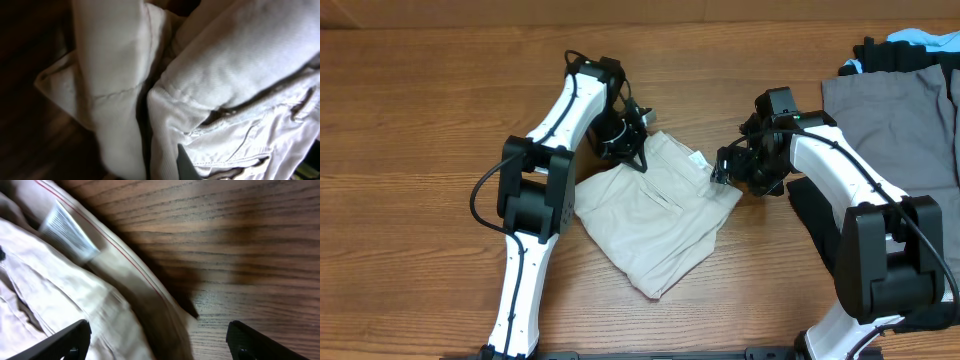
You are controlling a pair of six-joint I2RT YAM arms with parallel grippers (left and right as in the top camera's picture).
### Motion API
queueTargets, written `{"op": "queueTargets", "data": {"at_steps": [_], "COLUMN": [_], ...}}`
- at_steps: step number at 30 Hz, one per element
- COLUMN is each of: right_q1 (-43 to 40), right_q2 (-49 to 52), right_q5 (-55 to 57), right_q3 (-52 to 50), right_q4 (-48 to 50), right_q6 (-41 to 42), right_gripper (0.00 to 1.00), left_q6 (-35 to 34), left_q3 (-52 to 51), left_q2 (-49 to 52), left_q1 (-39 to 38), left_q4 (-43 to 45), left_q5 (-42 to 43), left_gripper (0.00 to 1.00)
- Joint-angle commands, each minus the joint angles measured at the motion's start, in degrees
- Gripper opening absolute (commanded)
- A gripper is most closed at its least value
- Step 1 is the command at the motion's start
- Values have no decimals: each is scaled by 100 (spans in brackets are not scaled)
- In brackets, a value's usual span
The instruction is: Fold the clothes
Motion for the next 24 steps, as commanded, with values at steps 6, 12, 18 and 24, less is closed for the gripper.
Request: {"op": "queueTargets", "data": {"at_steps": [6,12,18,24], "right_q1": [20,20,20,20], "right_q2": [15,15,15,15], "right_q5": [251,492,490,487], "right_q3": [133,133,133,133], "right_q4": [-168,-330,-328,-345], "right_q6": [0,0,0,24], "right_gripper": [92,93,93,94], "left_q6": [-678,-2009,-2905,-3536], "left_q3": [190,1200,2610,2787], "left_q2": [122,122,120,120], "left_q1": [531,2509,4736,5939], "left_q4": [0,-83,-168,-157], "left_q5": [-776,-774,-586,-597], "left_gripper": [4,4,4,4]}}
